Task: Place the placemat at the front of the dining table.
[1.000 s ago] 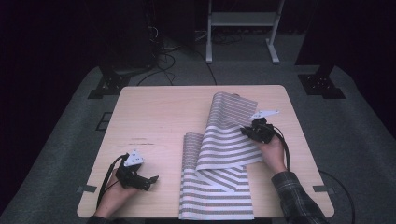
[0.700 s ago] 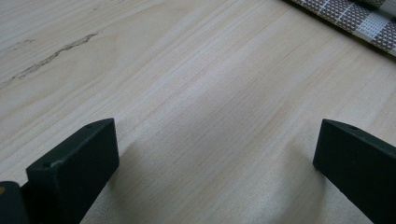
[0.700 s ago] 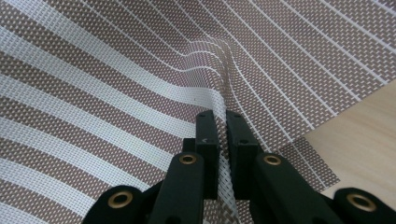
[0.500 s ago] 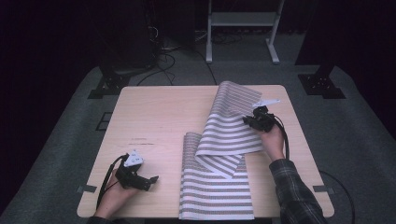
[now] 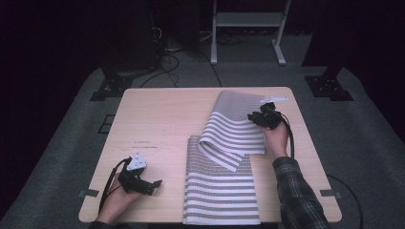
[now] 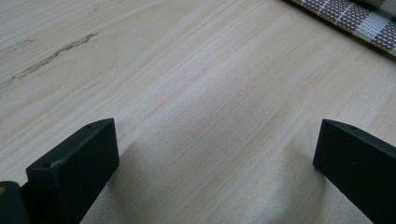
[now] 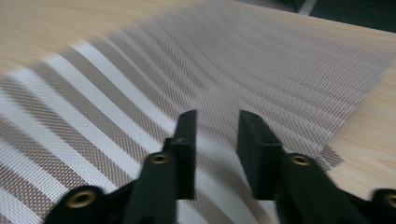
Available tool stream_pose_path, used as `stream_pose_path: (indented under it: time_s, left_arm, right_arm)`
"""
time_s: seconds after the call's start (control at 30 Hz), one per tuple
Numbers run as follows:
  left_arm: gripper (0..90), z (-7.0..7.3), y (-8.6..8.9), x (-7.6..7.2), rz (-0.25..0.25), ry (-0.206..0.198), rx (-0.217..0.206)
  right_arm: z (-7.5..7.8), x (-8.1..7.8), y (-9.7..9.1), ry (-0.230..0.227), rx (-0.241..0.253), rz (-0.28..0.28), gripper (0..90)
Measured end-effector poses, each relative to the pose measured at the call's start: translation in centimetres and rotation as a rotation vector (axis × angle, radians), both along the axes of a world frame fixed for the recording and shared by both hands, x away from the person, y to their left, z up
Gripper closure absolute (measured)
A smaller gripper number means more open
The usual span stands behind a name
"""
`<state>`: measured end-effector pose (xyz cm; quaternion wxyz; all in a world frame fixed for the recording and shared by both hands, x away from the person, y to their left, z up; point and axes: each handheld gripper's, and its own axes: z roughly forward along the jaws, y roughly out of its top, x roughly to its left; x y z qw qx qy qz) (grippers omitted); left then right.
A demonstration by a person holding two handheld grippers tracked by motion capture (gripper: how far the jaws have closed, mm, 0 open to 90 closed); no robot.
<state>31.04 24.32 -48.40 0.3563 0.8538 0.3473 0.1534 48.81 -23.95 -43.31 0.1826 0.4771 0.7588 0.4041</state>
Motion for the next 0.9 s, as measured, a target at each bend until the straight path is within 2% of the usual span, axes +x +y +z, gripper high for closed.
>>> stream_pose_path:
  time_s: [0.03, 0.07, 0.13, 0.2, 0.23, 0.37, 0.53, 0.57, 0.6, 0.67, 0.7, 0.77, 0.8, 0.9]
  left_arm:
    - [0.0, 0.0, 0.0, 0.0, 0.000, 0.000, 0.000]
    - [0.0, 0.0, 0.0, 0.0, 0.000, 0.000, 0.000]
    - [0.0, 0.0, 0.0, 0.0, 0.000, 0.001, 0.000]
    - [0.0, 0.0, 0.0, 0.0, 0.000, 0.001, 0.000]
    - [0.0, 0.0, 0.0, 0.0, -0.001, 0.001, 0.000]
    - [0.0, 0.0, 0.0, -0.1, 0.000, 0.002, 0.002]
    - [0.0, 0.0, 0.0, -0.1, 0.000, 0.003, 0.002]
    - [0.0, 0.0, 0.0, -0.1, 0.000, 0.003, 0.002]
    - [0.0, 0.0, 0.0, -0.1, 0.000, 0.004, 0.002]
    - [0.0, 0.0, 0.0, -0.1, 0.000, 0.004, 0.002]
    - [0.0, 0.0, 0.0, -0.2, 0.000, 0.003, 0.002]
    - [0.0, 0.0, 0.0, -0.2, 0.000, 0.003, 0.001]
    - [0.0, 0.0, 0.1, -0.3, -0.001, 0.003, 0.002]
    - [0.0, 0.0, 0.1, -0.3, -0.003, 0.002, 0.004]
  right_arm:
    - [0.3, -0.4, 0.1, 0.002, -0.015, 0.000, 53.6]
    - [0.3, -0.4, 0.1, 0.002, -0.015, 0.000, 53.6]
    - [0.5, -1.3, 0.4, 0.015, -0.016, 0.033, 46.6]
    - [0.6, -1.7, 0.5, 0.012, -0.018, 0.040, 45.8]
    - [0.7, -2.7, 0.8, 0.011, -0.024, 0.063, 42.6]
    - [0.3, -4.8, 1.1, 0.016, -0.003, 0.106, 41.9]
    - [-0.7, -7.8, 1.8, 0.024, -0.031, 0.166, 40.7]
    - [-0.7, -7.8, 1.8, 0.024, -0.031, 0.166, 40.7]
    - [-1.1, -8.7, 2.0, 0.035, -0.043, 0.184, 39.9]
    - [-1.2, -9.1, 2.1, 0.039, -0.043, 0.191, 39.8]
    - [-1.3, -9.9, 2.3, 0.050, -0.033, 0.206, 39.7]
    - [-1.3, -10.2, 2.4, 0.050, -0.031, 0.208, 39.8]
    - [-1.3, -11.1, 2.7, 0.048, -0.028, 0.228, 39.8]
    - [-1.4, -11.8, 3.0, 0.047, -0.034, 0.243, 39.8]
